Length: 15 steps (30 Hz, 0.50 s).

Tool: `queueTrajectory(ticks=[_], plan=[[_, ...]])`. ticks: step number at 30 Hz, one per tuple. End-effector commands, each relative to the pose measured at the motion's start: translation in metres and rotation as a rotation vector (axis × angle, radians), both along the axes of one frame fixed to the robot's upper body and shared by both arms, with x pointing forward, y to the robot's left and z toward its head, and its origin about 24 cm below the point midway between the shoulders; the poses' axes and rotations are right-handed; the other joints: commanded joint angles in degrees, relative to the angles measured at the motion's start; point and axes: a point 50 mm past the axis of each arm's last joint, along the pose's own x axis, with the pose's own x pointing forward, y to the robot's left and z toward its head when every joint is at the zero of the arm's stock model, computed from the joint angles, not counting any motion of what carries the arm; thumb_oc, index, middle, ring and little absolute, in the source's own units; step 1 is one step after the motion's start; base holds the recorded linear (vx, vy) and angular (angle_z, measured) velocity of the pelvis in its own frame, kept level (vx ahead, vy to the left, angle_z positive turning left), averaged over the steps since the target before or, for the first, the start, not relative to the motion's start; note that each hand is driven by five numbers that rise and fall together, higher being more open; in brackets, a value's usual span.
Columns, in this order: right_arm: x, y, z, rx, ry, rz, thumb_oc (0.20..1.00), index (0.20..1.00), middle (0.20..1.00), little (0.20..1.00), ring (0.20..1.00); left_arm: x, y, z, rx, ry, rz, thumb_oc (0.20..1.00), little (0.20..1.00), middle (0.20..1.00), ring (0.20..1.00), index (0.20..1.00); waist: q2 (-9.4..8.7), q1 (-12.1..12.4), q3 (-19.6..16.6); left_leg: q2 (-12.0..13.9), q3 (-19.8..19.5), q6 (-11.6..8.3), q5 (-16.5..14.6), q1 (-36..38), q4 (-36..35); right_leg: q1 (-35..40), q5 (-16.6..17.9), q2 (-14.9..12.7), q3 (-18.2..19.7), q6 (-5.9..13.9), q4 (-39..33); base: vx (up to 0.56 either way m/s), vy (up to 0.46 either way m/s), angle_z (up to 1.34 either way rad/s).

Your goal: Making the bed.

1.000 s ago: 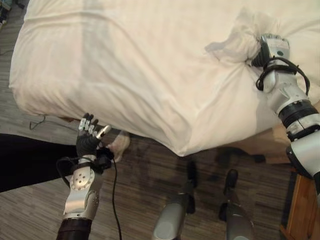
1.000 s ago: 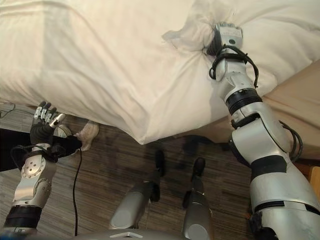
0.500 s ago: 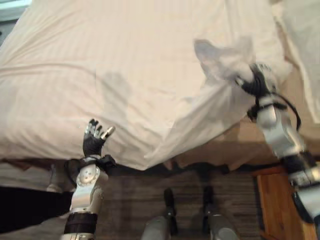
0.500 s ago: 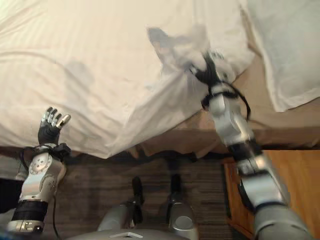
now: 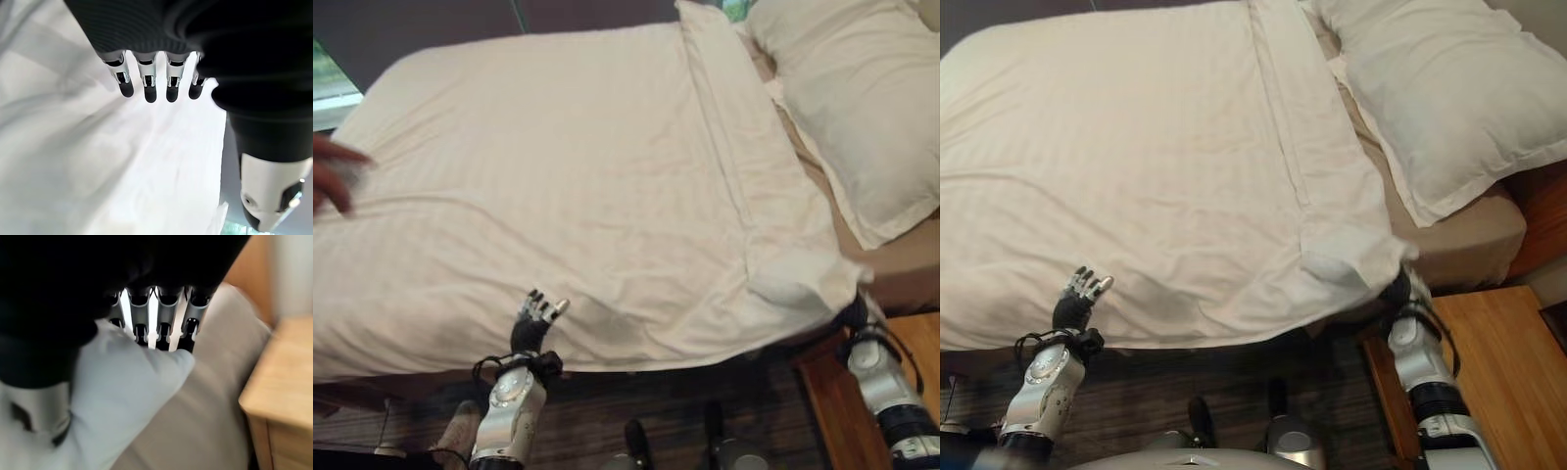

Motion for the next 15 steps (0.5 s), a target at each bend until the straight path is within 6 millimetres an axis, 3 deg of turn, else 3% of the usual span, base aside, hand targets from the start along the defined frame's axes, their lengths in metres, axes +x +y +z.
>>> queueTrajectory(ticks=[1,2,3,4,5,6,7,11,12,15], plan=[[-0.067,-0.05,-0.049,-0.126,0.412,-0.218,1.0,1.0,1.0,1.0,1.0,0.007,0.003,0.012,0.055,-0.073,-0.009,1.0,1.0,1.0,1.0,1.0,-0.58,-1.05,-1.3,0.38,-2.08,-0.56,-5.08,3.0,0.68,1.12,-3.96,-3.66,-1.62,3.26,1.07,-0.01,-0.015,-0.04],[-0.066,-0.05,-0.048,-0.126,0.411,-0.217,1.0,1.0,1.0,1.0,1.0,0.007,0.003,0.013,0.055,-0.074,-0.008,1.0,1.0,1.0,1.0,1.0,-0.62,-1.05,-1.36,0.39,-2.03,-0.58,-4.88,2.8,0.68,0.9,-3.78,-3.65,-1.55,3.2,1.07,-0.02,-0.035,0.06],[-0.102,-0.063,-0.066,-0.174,0.635,-0.284,1.0,1.0,1.0,1.0,1.0,0.007,0.003,0.015,0.065,-0.077,-0.024,1.0,1.0,1.0,1.0,1.0,-0.76,-0.56,-1.72,0.39,-2.35,-0.64,-4.92,2.84,0.68,1.38,-3.91,-3.68,-2.15,3.21,1.07,-0.01,-0.024,0.1],[-0.102,-0.062,-0.066,-0.174,0.634,-0.284,1.0,1.0,1.0,1.0,1.0,0.007,0.003,0.015,0.066,-0.077,-0.024,1.0,1.0,1.0,1.0,1.0,-0.78,-0.58,-1.72,0.38,-2.38,-0.64,-4.92,2.83,0.68,1.38,-3.92,-3.68,-2.18,3.21,1.07,-0.01,-0.033,0.17],[-0.125,-0.077,-0.067,-0.182,0.757,-0.366,1.0,1.0,1.0,1.0,1.0,0.005,0.005,0.017,0.066,-0.076,-0.028,1.0,1.0,1.0,1.0,1.0,-0.85,-0.22,-1.94,0.37,-2.68,-0.67,-4.95,2.85,0.68,1.75,-4.06,-3.74,-2.59,3.27,1.07,-0.01,-0.013,0.17],[-0.124,-0.077,-0.067,-0.181,0.757,-0.366,1.0,1.0,1.0,1.0,1.0,0.005,0.005,0.017,0.066,-0.076,-0.028,1.0,1.0,1.0,1.0,1.0,-0.85,-0.21,-1.94,0.37,-2.67,-0.67,-4.95,2.82,0.68,1.72,-4.06,-3.73,-2.58,3.27,1.07,0.0,-0.014,0.15],[-0.132,-0.094,-0.056,-0.217,0.798,-0.418,1.0,1.0,1.0,1.0,1.0,0.003,0.01,0.017,0.07,-0.07,-0.024,1.0,1.0,1.0,1.0,1.0,-0.92,0.07,-1.89,0.34,-2.95,-0.64,-5.16,3.05,0.68,2.07,-4.27,-3.72,-2.79,3.46,1.07,-0.02,0.001,0.07],[-0.127,-0.099,-0.05,-0.223,0.793,-0.432,1.0,1.0,1.0,1.0,1.0,-0.001,0.012,0.018,0.063,-0.07,-0.022,1.0,1.0,1.0,1.0,1.0,-0.94,0.43,-2.04,0.32,-2.77,-0.62,-4.91,2.62,0.68,1.46,-3.91,-3.65,-2.46,3.42,1.07,-0.01,0.0,0.0],[-0.101,-0.117,-0.021,-0.288,0.753,-0.427,1.0,1.0,1.0,1.0,1.0,-0.006,0.012,0.017,0.033,-0.072,-0.025,1.0,1.0,1.0,1.0,1.0,-1.37,1.09,-2.0,0.37,-2.56,-0.63,-4.7,2.43,0.68,0.98,-3.49,-3.43,-1.86,3.47,1.07,-0.05,-0.001,-0.04],[-0.093,-0.124,-0.009,-0.264,0.724,-0.469,1.0,1.0,1.0,1.0,1.0,-0.007,0.011,0.022,0.024,-0.097,-0.04,1.0,1.0,1.0,1.0,1.0,-1.61,1.44,-2.35,0.52,-2.45,-0.6,-4.71,2.28,0.68,0.98,-3.48,-3.36,-1.94,3.42,1.07,-0.03,-0.001,-0.31]])
